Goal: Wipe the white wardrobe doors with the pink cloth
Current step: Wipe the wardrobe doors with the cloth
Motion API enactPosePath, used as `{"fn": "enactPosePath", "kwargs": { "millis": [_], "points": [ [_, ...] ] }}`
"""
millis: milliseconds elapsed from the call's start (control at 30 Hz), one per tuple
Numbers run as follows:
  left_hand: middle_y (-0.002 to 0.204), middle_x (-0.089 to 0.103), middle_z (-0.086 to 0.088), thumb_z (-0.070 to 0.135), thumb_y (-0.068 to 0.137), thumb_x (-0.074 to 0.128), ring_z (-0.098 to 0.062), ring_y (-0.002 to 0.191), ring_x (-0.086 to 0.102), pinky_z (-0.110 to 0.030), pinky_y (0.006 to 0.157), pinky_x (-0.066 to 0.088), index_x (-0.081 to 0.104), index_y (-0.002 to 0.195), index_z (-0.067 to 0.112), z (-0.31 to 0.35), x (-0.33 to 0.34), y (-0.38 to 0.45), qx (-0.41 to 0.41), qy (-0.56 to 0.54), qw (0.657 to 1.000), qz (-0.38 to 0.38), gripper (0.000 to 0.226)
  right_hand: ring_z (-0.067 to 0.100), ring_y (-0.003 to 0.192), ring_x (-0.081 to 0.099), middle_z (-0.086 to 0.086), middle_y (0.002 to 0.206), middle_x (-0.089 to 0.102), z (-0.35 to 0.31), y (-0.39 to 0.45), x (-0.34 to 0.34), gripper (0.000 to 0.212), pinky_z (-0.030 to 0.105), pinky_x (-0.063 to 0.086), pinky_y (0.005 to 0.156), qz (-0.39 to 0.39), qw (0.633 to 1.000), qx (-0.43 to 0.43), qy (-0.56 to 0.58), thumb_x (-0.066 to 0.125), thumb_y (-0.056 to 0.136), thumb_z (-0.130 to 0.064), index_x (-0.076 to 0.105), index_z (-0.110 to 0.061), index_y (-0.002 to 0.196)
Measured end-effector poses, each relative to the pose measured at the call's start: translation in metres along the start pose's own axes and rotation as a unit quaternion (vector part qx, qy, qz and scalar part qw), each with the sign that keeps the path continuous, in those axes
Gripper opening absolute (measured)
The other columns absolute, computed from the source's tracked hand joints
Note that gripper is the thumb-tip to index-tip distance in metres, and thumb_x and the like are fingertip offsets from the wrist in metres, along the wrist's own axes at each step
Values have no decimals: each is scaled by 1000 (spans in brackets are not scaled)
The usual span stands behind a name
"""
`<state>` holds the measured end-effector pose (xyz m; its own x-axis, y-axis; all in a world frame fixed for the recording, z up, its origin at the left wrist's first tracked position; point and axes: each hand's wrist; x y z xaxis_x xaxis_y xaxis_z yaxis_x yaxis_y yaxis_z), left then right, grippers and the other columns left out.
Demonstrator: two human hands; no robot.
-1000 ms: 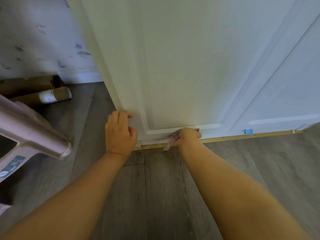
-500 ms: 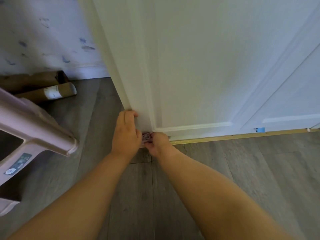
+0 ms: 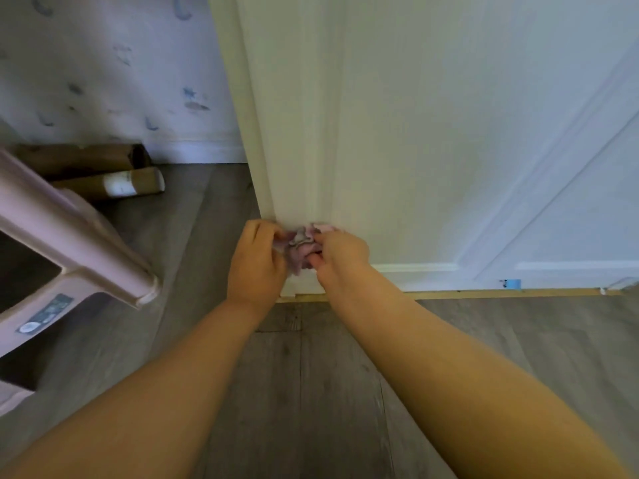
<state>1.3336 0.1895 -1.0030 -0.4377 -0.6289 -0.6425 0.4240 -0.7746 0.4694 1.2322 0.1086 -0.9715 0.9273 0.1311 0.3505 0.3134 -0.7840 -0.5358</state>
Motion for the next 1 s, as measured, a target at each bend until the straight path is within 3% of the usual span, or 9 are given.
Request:
{"fn": "enactPosePath", "kwargs": {
  "millis": [133, 233, 400, 500, 567, 667, 767, 867, 1000],
  "points": [
    [95, 46, 2, 1, 83, 58, -3, 77, 42, -11, 66, 38, 58, 89, 7, 11, -16, 12, 46, -23, 998, 29, 8, 23, 80, 70, 10, 84, 69, -18, -24, 1, 14, 39, 61, 70, 65, 949, -267, -156, 75, 83, -5, 63, -11, 82],
    [90, 47, 1, -1, 84, 55, -5, 74, 41, -9, 65, 36, 58, 87, 8, 20, -26, 24, 58, -31, 995, 76, 10, 0, 79, 63, -7, 84, 65, -37, -46, 2, 9, 18, 51, 70, 22, 855, -441, -273, 70, 89, -10, 65, -16, 93],
    [87, 54, -1, 1, 88, 54, -8, 79, 48, -10, 73, 39, 59, 88, 10, 31, -44, 46, 62, -45, 988, 137, 10, 24, 117, 56, 18, 129, 55, -87, -55, 31, 35, 28, 49, 100, 48, 640, -691, -333, 61, 95, 1, 61, 1, 130],
    [85, 54, 0, 6, 88, 51, -7, 79, 46, -9, 73, 37, 58, 86, 11, 37, -54, 56, 78, -45, 984, 157, 9, 28, 126, 54, 15, 137, 55, -109, -57, 46, 36, 44, 47, 104, 82, 592, -742, -304, 59, 99, 0, 59, -2, 135],
    [86, 54, -3, 3, 87, 52, -8, 80, 47, -11, 73, 38, 58, 87, 9, 43, -61, 61, 94, -41, 982, 161, 9, 37, 133, 49, 23, 142, 54, -113, -49, 50, 38, 53, 42, 105, 94, 515, -783, -336, 60, 96, 2, 61, -2, 134],
    [90, 56, -10, -10, 79, 56, -11, 86, 47, -13, 80, 38, 59, 89, 4, 58, -66, 70, 130, -22, 974, 186, 18, 32, 148, 30, 21, 154, 40, -90, -30, 45, 48, 53, 16, 123, 109, 463, -773, -419, 46, 97, -5, 50, -3, 144],
    [99, 55, -12, -7, 76, 60, -25, 92, 53, -32, 86, 46, 60, 89, 3, 72, -58, 72, 174, 18, 962, 211, 16, 27, 153, 18, 15, 162, 28, -49, 0, 9, 54, 50, 4, 124, 94, 412, -747, -514, 42, 100, -13, 35, -10, 153],
    [109, 58, -12, -2, 76, 62, -30, 100, 55, -49, 88, 45, 64, 91, 6, 78, -42, 65, 215, 65, 955, 194, 17, 28, 147, 33, 11, 152, 45, -49, 20, -26, 48, 53, 5, 124, 78, 322, -756, -565, 45, 100, -14, 44, -15, 147],
    [123, 60, -15, -1, 70, 60, -29, 116, 52, -54, 101, 38, 65, 105, 10, 82, -20, 56, 261, 116, 944, 164, 37, 35, 137, 40, 13, 130, 57, -80, 19, -50, 31, 60, 10, 121, 194, 371, -753, -508, 51, 99, -14, 58, -14, 129]
  ]
}}
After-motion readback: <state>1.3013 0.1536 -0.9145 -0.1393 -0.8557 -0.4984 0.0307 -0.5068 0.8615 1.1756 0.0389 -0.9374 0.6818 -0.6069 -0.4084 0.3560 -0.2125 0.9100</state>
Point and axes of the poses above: each hand's wrist, its own y-axis towards the middle knuckle, its own x-axis out of the palm, z = x × y
